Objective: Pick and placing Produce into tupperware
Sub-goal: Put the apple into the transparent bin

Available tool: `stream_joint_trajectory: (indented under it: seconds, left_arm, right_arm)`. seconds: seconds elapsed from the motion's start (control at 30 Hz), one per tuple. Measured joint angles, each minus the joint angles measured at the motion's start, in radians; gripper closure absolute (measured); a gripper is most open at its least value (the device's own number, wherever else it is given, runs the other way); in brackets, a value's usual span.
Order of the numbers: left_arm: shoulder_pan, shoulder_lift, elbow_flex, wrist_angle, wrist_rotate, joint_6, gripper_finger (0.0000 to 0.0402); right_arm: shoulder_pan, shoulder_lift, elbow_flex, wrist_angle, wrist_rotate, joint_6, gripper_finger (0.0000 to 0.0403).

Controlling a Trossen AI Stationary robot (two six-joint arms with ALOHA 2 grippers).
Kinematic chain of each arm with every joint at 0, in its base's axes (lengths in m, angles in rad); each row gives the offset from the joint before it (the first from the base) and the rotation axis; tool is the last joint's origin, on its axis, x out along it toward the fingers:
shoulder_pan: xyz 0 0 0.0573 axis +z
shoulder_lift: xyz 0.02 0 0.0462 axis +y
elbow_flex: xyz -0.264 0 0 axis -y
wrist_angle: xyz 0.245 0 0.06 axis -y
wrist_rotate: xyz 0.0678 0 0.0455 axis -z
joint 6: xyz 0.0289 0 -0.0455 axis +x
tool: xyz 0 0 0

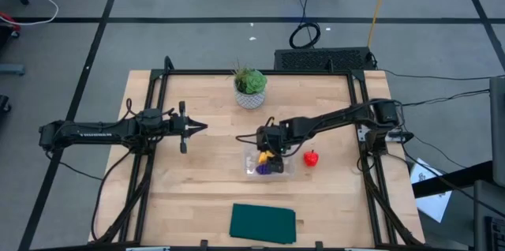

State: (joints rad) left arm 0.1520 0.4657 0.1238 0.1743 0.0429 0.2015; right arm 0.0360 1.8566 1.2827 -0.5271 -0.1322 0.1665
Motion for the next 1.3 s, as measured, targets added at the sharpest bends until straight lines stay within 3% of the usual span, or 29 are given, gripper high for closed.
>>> stream_joint_trajectory:
  seconds: [0.9,1.3]
  left_arm:
    - [0.0,0.0,0.0,0.001,0.0,0.0,0.0376]
    - [0.0,0.0,0.0,0.001,0.0,0.0,0.0376]
  right_arm:
    - [-0.003,-0.067,0.002,-0.026,0.003,0.023,0.0156]
    - [-0.004,-0.067,0.121,-0.194,0.001,-0.011,0.0169]
